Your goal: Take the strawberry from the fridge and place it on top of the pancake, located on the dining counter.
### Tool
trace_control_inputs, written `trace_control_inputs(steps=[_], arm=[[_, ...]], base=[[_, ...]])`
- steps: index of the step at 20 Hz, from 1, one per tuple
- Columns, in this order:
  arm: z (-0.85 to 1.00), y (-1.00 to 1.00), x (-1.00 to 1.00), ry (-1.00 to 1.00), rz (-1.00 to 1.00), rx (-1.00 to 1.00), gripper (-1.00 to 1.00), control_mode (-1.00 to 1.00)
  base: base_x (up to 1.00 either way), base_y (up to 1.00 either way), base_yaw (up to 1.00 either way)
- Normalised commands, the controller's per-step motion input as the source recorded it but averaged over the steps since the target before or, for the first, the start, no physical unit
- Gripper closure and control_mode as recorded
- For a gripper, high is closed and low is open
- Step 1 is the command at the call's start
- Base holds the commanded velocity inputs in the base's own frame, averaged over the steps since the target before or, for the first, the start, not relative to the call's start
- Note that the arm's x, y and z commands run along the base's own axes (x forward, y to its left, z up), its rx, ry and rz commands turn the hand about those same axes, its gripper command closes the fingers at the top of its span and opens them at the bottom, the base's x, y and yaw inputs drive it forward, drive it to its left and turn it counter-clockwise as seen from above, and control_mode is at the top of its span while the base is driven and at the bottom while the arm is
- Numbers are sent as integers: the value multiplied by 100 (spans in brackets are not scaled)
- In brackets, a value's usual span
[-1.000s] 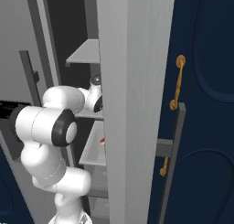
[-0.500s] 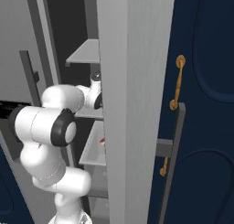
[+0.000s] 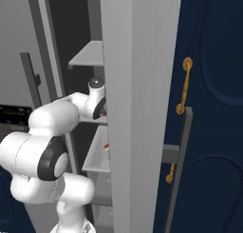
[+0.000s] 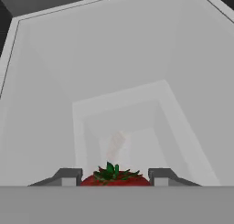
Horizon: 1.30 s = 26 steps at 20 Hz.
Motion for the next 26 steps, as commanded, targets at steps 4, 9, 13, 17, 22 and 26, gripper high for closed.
trace_control_inputs(steps=[4, 9, 13, 17, 22, 26], arm=[[71, 0, -92, 0, 0, 0, 100, -100], [51, 0, -100, -4, 0, 0, 100, -100], [54, 0, -100, -2, 0, -1, 100, -100], [64, 0, -100, 0, 0, -2, 100, -100], [39, 15, -74, 17, 0, -7, 100, -100], [13, 17, -57, 23, 0, -8, 100, -100]], base=[[0, 0, 0], [0, 0, 0], [0, 0, 0], [0, 0, 0], [0, 0, 0], [0, 0, 0]])
